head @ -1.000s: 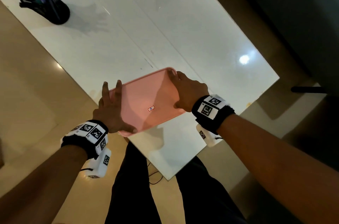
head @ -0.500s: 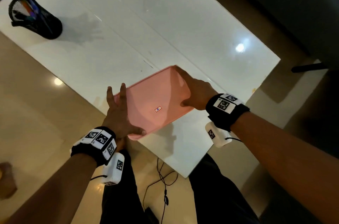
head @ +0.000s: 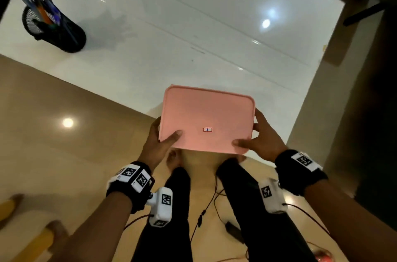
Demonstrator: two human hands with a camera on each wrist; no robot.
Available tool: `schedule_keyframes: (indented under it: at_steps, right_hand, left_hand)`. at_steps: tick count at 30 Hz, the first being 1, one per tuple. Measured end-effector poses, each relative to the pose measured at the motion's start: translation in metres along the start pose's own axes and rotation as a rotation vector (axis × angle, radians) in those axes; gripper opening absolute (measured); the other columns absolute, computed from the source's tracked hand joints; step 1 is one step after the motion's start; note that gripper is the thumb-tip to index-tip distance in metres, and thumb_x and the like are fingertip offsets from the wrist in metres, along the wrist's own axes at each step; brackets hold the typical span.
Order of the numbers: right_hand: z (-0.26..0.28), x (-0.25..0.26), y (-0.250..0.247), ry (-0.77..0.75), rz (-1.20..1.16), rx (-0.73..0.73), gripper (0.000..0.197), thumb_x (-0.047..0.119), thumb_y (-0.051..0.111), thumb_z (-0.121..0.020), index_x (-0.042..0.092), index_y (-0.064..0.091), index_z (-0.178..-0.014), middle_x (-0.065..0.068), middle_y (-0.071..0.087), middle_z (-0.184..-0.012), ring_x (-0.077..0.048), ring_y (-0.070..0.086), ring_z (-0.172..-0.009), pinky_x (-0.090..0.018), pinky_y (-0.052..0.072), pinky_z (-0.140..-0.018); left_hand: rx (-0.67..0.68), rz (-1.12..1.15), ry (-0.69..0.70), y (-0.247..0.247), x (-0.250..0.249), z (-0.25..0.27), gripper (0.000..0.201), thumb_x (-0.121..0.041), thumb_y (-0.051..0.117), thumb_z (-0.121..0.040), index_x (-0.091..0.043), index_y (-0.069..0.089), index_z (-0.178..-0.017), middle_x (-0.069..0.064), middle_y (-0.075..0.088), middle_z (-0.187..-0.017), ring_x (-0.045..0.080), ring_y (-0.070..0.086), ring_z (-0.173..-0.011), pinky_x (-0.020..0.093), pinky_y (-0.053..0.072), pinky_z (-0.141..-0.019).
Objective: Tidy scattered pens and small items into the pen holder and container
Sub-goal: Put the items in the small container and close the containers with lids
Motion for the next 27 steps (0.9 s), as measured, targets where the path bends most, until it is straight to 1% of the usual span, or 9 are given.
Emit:
schedule_keyframes:
  at_steps: [2, 5, 7, 9, 11, 14, 17, 20, 27]
  right_hand:
    - [0.014, -0.013, 0.019, 0.013, -0.119, -0.045, 0.108, 0.039, 0.09, -0.061, 0.049, 0.022, -0.145, 0.005, 0.059, -0.128, -0.018, 0.061, -0.11, -0.048, 0.052, -0.095]
    - [0.026, -0.026, 0.036, 0.039, -0.256, -0.109, 0.1, 0.034, 0.089, -0.064, 0.039, 0.032, -0.145, 0.008, 0.06, -0.124, -0.019, 0.06, -0.114, -0.048, 0.05, -0.098]
    - [0.03, -0.031, 0.045, 0.057, -0.309, -0.133, 0.095, 0.03, 0.09, -0.064, 0.038, 0.037, -0.143, 0.008, 0.062, -0.121, -0.022, 0.063, -0.111, -0.049, 0.05, -0.098]
    - [0.032, -0.034, 0.055, 0.06, -0.332, -0.144, 0.093, 0.029, 0.09, -0.063, 0.039, 0.04, -0.14, 0.007, 0.063, -0.12, -0.023, 0.064, -0.11, -0.049, 0.051, -0.096]
    - [0.035, -0.035, 0.065, 0.042, -0.31, -0.125, 0.095, 0.035, 0.091, -0.058, 0.041, 0.041, -0.139, 0.007, 0.065, -0.12, -0.02, 0.064, -0.11, -0.048, 0.052, -0.095]
    - [0.044, -0.036, 0.085, 0.024, -0.289, -0.061, 0.098, 0.037, 0.091, -0.056, 0.039, 0.04, -0.14, 0.005, 0.064, -0.123, -0.013, 0.061, -0.113, -0.043, 0.055, -0.091]
    - [0.056, -0.04, 0.112, 0.0, -0.277, 0.005, 0.104, 0.041, 0.092, -0.051, 0.04, 0.039, -0.14, 0.01, 0.063, -0.124, -0.007, 0.06, -0.114, -0.04, 0.057, -0.088]
    - [0.065, -0.044, 0.143, -0.001, -0.253, 0.119, 0.096, 0.027, 0.091, -0.058, 0.038, 0.039, -0.138, 0.017, 0.061, -0.118, 0.0, 0.059, -0.107, -0.038, 0.055, -0.089]
    - [0.049, -0.06, 0.216, -0.033, -0.002, 0.356, 0.078, 0.015, 0.079, -0.068, 0.031, 0.047, -0.138, 0.007, 0.065, -0.118, -0.011, 0.069, -0.092, -0.041, 0.054, -0.091]
  left_hand:
    - [0.085, 0.029, -0.042, -0.005, 0.0, -0.002, 0.084, -0.05, 0.08, -0.058, -0.035, 0.042, -0.131, -0.013, 0.061, -0.118, 0.012, 0.058, -0.11, 0.034, 0.049, -0.078]
    - [0.152, 0.097, -0.05, -0.012, -0.002, -0.014, 0.094, -0.036, 0.085, -0.051, -0.023, 0.042, -0.134, 0.0, 0.062, -0.123, 0.017, 0.063, -0.107, 0.034, 0.056, -0.072]
    - [0.18, 0.095, -0.058, -0.018, -0.001, -0.021, 0.096, -0.033, 0.088, -0.05, -0.023, 0.044, -0.135, 0.005, 0.062, -0.127, 0.022, 0.063, -0.112, 0.04, 0.058, -0.079]
    - [0.231, 0.06, -0.049, -0.023, -0.003, -0.02, 0.084, -0.033, 0.085, -0.051, -0.028, 0.052, -0.128, 0.002, 0.066, -0.123, 0.023, 0.062, -0.112, 0.047, 0.055, -0.088]
    - [0.281, 0.039, -0.049, -0.032, 0.0, -0.012, 0.073, -0.033, 0.083, -0.05, -0.03, 0.059, -0.119, 0.001, 0.069, -0.117, 0.023, 0.063, -0.11, 0.046, 0.055, -0.088]
    - [0.323, 0.058, -0.073, -0.054, 0.016, 0.005, 0.096, -0.035, 0.093, -0.043, -0.018, 0.054, -0.129, 0.007, 0.068, -0.12, 0.027, 0.064, -0.11, 0.04, 0.058, -0.081]
    - [0.287, 0.085, -0.076, -0.084, 0.041, 0.031, 0.112, -0.038, 0.096, -0.036, -0.01, 0.049, -0.133, 0.012, 0.067, -0.121, 0.027, 0.065, -0.109, 0.034, 0.058, -0.078]
    - [0.204, 0.129, -0.066, -0.112, 0.066, 0.056, 0.112, -0.037, 0.097, -0.031, -0.008, 0.053, -0.129, 0.011, 0.069, -0.116, 0.024, 0.068, -0.102, 0.03, 0.058, -0.073]
    - [0.0, 0.186, -0.054, -0.168, 0.128, 0.084, 0.108, -0.042, 0.096, -0.028, -0.015, 0.058, -0.126, 0.01, 0.07, -0.116, 0.027, 0.067, -0.103, 0.031, 0.058, -0.074]
Point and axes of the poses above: each hand's wrist, its own z-axis away from the middle knuckle, its own y-axis out of the palm, x = y × z, the point moved 5 cm from there along -z, towards the middle knuckle
